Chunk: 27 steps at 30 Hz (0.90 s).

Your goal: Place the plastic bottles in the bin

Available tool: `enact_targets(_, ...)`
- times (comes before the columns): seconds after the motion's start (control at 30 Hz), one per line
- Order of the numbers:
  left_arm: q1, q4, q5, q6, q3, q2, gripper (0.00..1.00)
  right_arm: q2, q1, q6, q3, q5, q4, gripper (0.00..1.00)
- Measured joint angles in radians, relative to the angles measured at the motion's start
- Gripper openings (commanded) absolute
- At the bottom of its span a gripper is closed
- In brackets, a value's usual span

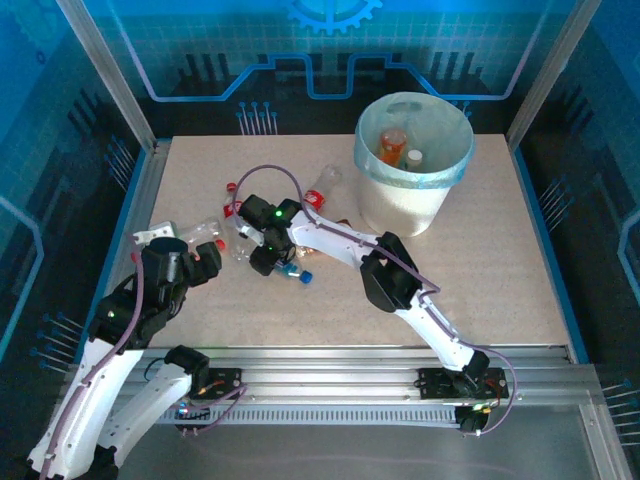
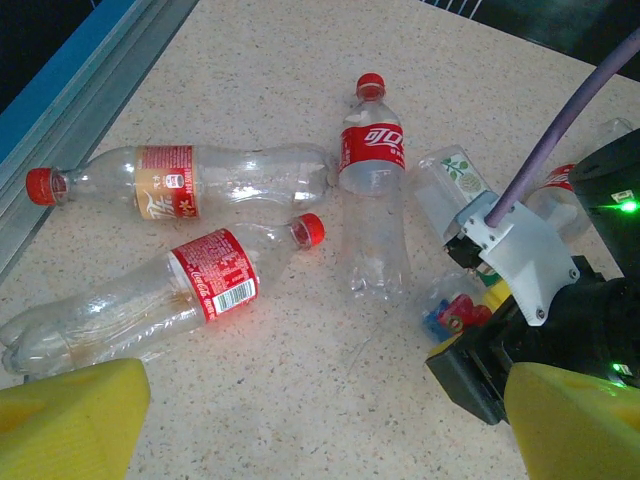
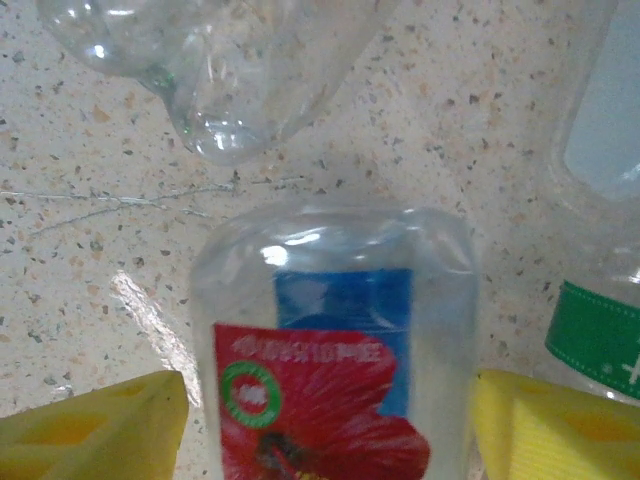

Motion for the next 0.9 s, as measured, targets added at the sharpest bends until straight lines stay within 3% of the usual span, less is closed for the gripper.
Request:
enact_targets(0.13, 0.000, 0.000, 0.002, 0.000, 0.000, 0.000, 0.93, 0.002, 0.000, -0.001, 0.002, 0.000, -0.004, 0.67)
enact_targets(0.33, 0.000, 0.000, 0.002, 0.000, 0.000, 0.000, 0.92, 0.003, 0.000, -0.004, 0.002, 0.000, -0.007, 0.70)
enact_targets(0.7, 0.000, -0.005, 0.020, 0.005, 0.021, 0.003, 0.92, 0.007, 0.000, -0.023, 0.008, -0.005, -0.027, 0.57)
enact_targets(0.9, 0.000, -0.004, 0.044, 0.017, 0.113, 0.030, 0.92, -0.084, 0.000, -0.023, -0.005, -0.011, -0.041, 0.57)
